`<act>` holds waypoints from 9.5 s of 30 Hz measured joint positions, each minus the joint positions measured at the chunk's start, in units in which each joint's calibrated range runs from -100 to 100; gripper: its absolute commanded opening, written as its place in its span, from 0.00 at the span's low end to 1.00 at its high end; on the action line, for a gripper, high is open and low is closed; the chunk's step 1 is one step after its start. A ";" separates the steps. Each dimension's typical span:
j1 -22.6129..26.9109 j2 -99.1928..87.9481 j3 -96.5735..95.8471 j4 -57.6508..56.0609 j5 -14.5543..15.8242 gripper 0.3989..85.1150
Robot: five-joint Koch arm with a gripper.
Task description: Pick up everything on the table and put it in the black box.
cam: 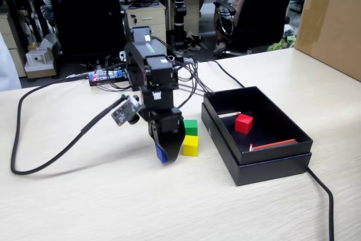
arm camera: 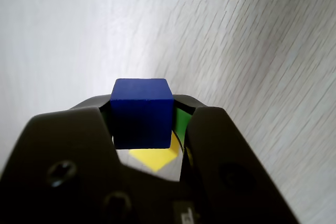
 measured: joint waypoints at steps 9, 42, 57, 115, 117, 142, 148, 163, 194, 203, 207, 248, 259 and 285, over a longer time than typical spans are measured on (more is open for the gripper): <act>8.35 -26.80 -1.10 -0.08 0.15 0.10; 13.14 -15.15 3.65 -1.47 5.67 0.33; 3.86 -23.17 -15.70 -1.47 -3.47 0.54; 18.95 1.55 6.57 -1.55 6.74 0.09; 18.95 2.20 6.57 -1.47 6.79 0.10; 5.52 -41.68 -33.87 -5.42 7.52 0.54; 5.81 -40.78 -41.35 -4.18 10.40 0.55; 8.55 -15.66 -28.30 -2.09 17.78 0.53; 12.45 -24.60 3.93 -4.03 12.16 0.13; 14.60 -0.26 9.49 -4.10 10.40 0.13; 15.09 1.17 9.58 -4.10 10.40 0.14; 1.76 -117.54 -101.60 33.76 9.08 0.61; 0.39 -122.46 -125.51 50.17 8.64 0.61; 0.15 -123.88 -143.13 72.47 8.60 0.58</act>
